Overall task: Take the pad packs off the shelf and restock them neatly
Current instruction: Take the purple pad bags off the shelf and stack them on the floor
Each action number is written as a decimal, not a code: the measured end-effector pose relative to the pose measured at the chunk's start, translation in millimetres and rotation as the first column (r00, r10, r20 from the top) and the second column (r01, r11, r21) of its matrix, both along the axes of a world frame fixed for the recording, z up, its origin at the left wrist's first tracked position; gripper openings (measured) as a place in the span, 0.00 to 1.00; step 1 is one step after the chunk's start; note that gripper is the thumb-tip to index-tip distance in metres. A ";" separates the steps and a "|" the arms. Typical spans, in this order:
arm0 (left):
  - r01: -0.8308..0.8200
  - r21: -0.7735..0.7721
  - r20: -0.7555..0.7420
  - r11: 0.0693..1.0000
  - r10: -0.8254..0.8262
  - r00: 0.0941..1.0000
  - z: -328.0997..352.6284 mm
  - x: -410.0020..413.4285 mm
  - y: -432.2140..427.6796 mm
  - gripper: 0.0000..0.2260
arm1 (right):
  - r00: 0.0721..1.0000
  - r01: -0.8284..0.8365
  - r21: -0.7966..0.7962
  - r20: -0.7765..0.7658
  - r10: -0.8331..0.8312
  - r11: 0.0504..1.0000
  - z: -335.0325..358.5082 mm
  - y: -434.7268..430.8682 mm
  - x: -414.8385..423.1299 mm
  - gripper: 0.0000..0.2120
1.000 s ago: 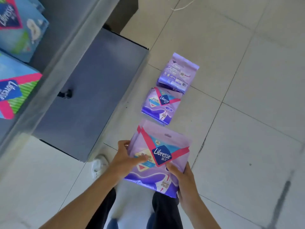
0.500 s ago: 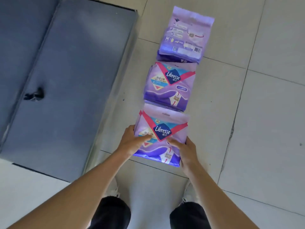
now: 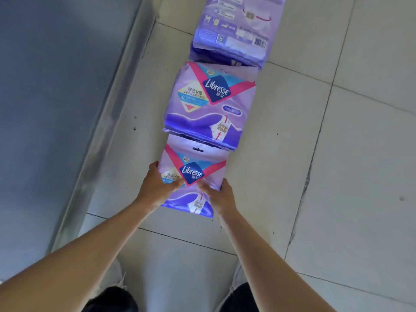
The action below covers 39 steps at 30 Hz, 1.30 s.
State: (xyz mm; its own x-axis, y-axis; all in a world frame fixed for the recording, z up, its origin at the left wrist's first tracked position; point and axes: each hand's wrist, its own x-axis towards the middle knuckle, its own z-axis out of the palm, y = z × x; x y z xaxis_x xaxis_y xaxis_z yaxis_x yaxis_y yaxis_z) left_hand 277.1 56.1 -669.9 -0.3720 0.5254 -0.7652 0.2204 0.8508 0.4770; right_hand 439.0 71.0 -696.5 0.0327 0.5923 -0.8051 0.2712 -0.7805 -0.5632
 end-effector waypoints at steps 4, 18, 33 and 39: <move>0.026 0.002 -0.167 1.000 -0.025 0.986 10.4 6.1 -0.4 0.34 | 0.993 -0.046 -0.064 0.107 0.052 0.997 25.3 5.4 3.2 0.29; 0.214 0.201 -0.257 0.956 -0.160 0.953 274.1 29.4 46.8 0.07 | 0.794 -0.587 0.245 0.361 0.490 0.772 318.6 45.9 -17.0 0.26; -0.056 0.414 -0.295 0.908 0.192 0.936 583.6 -101.8 83.0 0.06 | 0.357 -0.907 0.404 0.581 0.731 0.121 609.8 169.7 -157.3 0.27; -0.274 0.470 -0.308 0.839 0.447 0.840 623.9 -169.0 28.9 0.06 | 0.235 -0.886 0.456 0.597 0.767 -0.083 651.2 143.7 -231.5 0.27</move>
